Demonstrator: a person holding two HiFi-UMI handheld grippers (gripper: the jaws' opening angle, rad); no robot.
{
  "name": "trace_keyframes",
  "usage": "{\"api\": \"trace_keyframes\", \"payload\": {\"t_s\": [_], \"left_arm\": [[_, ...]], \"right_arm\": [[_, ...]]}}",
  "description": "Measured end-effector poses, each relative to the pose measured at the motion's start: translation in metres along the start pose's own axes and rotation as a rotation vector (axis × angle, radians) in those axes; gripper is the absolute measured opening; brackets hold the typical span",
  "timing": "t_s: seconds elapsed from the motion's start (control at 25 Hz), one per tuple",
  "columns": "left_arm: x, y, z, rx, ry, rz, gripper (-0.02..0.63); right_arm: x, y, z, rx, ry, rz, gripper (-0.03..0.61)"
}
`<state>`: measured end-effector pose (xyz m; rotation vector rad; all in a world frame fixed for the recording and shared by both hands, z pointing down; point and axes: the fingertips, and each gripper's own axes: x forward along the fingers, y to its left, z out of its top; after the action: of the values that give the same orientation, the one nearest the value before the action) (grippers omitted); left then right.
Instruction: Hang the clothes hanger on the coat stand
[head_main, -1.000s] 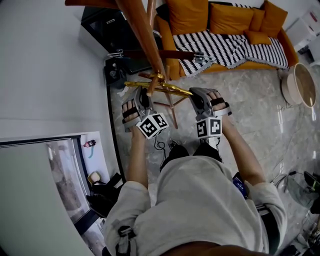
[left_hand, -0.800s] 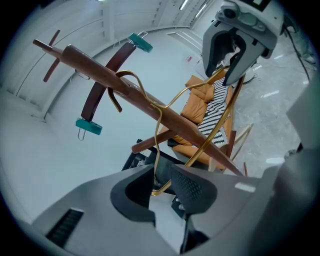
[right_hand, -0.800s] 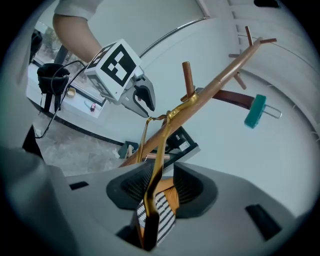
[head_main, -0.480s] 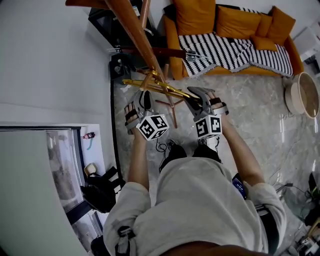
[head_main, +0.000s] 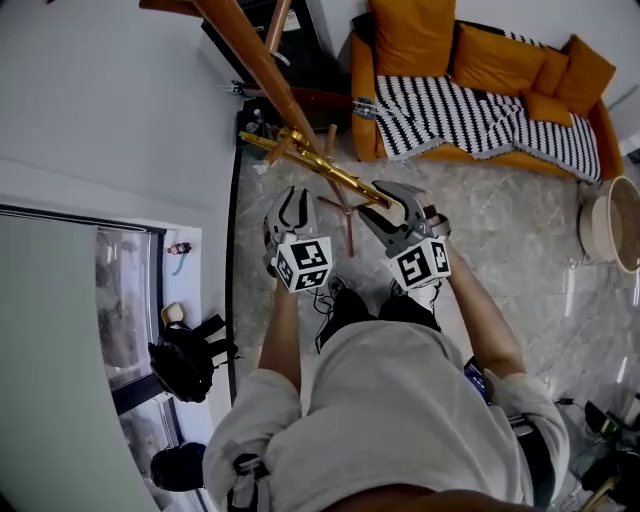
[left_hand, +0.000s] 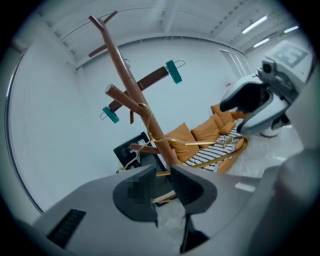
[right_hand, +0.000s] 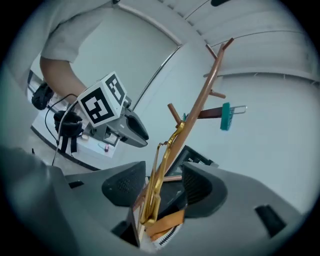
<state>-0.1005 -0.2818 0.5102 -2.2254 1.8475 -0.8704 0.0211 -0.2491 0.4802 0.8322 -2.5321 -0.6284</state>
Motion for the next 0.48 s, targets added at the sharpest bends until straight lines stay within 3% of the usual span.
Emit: {"api": "trace_keyframes", "payload": {"t_s": [0.24,0.48], "left_arm": [[-0.028,-0.02,0.028,-0.292,-0.088,0.014,0.091],[-0.057,-0.039,0.033,-0.352,-0.103,0.061,0.028]], "right_arm": [[-0.026,-0.012,0.011,0.168,-0.132,0.032,0.207],[-0.041,-0.018,0.019,0.209,-0.175,0.004,0.144]]}}
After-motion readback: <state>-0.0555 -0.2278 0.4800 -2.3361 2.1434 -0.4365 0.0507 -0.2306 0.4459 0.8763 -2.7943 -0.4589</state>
